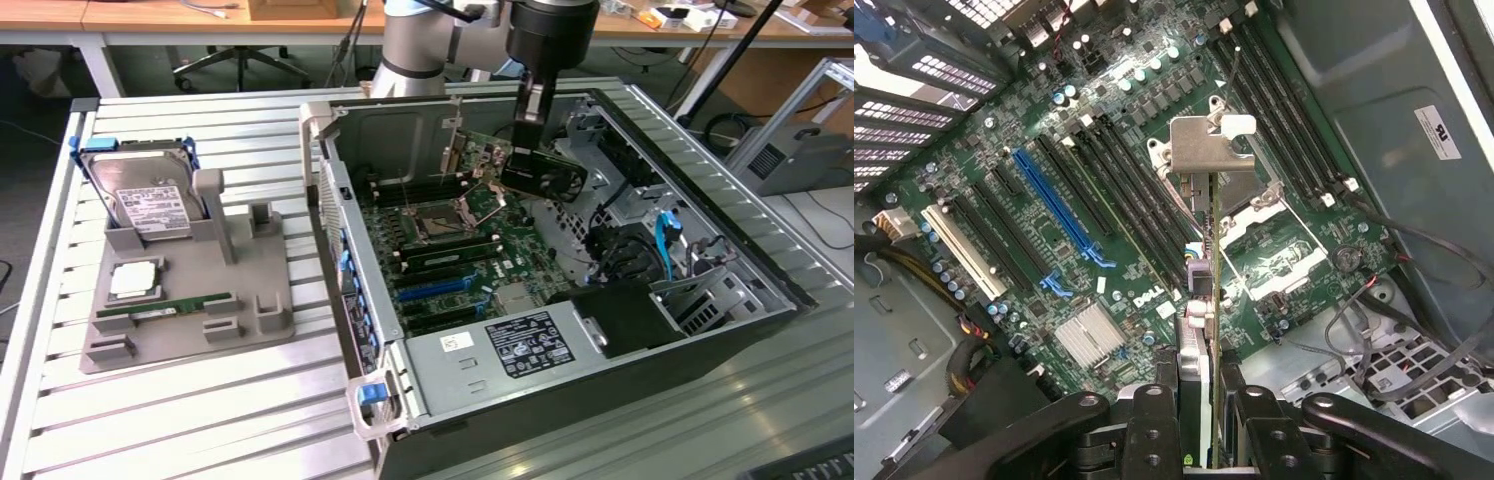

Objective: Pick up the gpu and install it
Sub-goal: 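Insert the gpu into the slot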

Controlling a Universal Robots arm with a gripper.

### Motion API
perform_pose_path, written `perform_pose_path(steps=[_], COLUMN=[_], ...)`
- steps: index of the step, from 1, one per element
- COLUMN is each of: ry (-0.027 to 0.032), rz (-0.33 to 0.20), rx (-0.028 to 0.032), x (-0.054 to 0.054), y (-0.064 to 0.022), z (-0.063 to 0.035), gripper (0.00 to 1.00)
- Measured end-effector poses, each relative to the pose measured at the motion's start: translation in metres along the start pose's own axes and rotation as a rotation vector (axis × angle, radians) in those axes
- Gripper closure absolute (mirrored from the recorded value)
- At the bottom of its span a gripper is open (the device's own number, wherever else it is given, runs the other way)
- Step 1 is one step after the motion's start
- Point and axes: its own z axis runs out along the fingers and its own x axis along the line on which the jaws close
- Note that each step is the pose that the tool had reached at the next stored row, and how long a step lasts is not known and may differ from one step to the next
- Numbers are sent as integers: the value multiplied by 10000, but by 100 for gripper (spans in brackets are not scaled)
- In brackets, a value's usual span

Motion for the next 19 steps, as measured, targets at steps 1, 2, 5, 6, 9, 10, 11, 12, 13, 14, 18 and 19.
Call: perform_pose_path(steps=[1,2,5,6,9,10,11,12,13,14,18,19], ry=[-6,-10,-30,-37,-53,-59,-65,-71,-82,-90,-112,-119], rz=[-44,-78,-230,-286,-425,-475,-533,-592,-702,-785,-980,-1028], rx=[0,1,2,3,4,6,7,8,12,14,18,18], x=[0,0,0,0,0,0,0,0,0,0,0,0], y=[0,0,0,0,0,0,0,0,1,0,1,1], z=[1,1,2,3,4,4,5,5,5,5,6,6], gripper=[73,73,73,73,73,73,73,73,73,73,73,73])
